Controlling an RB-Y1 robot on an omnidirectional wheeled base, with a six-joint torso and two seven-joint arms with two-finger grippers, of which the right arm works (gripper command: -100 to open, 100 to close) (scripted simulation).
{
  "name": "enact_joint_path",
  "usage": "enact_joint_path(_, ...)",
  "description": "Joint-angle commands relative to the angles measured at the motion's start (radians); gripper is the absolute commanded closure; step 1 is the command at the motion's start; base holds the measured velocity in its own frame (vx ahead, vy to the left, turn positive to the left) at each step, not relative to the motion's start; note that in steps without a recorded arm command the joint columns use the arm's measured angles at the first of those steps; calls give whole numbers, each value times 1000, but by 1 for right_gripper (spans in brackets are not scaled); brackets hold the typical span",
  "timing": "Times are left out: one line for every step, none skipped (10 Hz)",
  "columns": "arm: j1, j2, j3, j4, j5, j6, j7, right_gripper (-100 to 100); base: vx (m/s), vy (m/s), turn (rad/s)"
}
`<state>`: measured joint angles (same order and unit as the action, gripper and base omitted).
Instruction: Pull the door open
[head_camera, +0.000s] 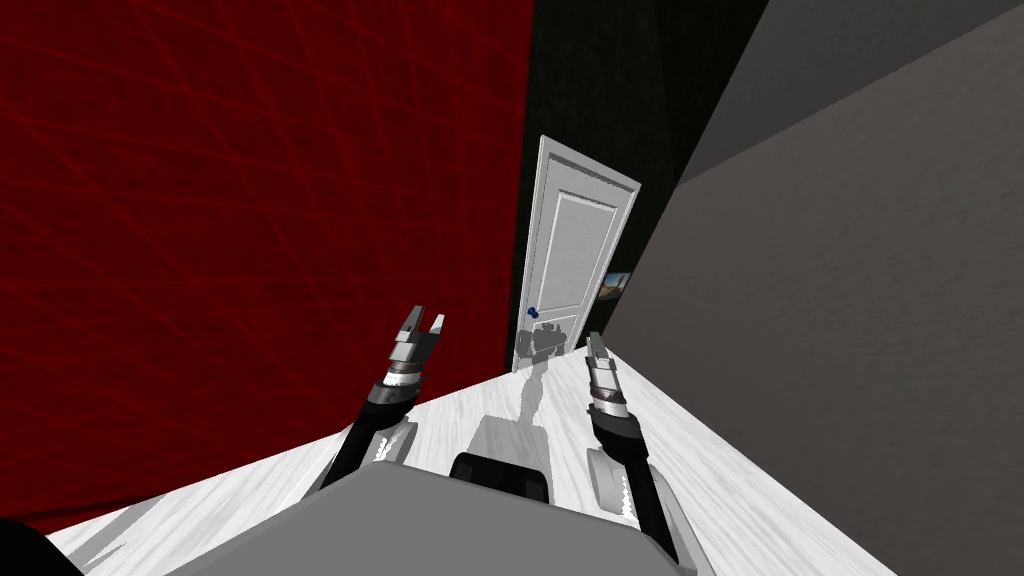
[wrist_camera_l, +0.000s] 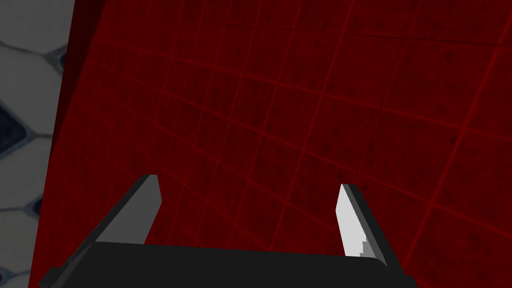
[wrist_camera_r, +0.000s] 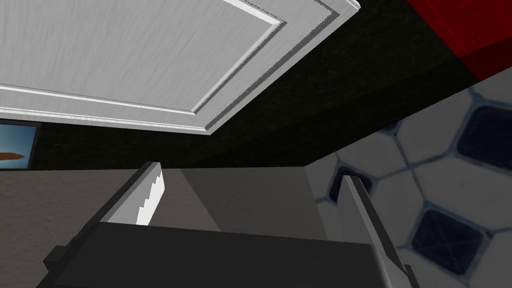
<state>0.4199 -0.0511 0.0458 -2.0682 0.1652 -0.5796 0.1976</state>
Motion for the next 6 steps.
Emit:
enact_joint_path(-7, -3, 2, 38, 21, -10, 37, -100, 87, -55, 36)
enact_joint_path(-11, -5, 2, 54, 28, -14, 50, -100, 86, -51, 30)
enact_joint_path(-17, -8, 1, 87, 43, -25, 77, -100, 86, -59, 28)
enact_joint_path(-21, -10, 1, 104, 50, -30, 91, -100, 91, -63, 33)
enact_joint_path(-28, -13, 0, 138, 66, -40, 118, -100, 105, -66, 43)
enact_joint_path(-31, -15, -1, 155, 73, -45, 132, -100, 85, -51, 30)
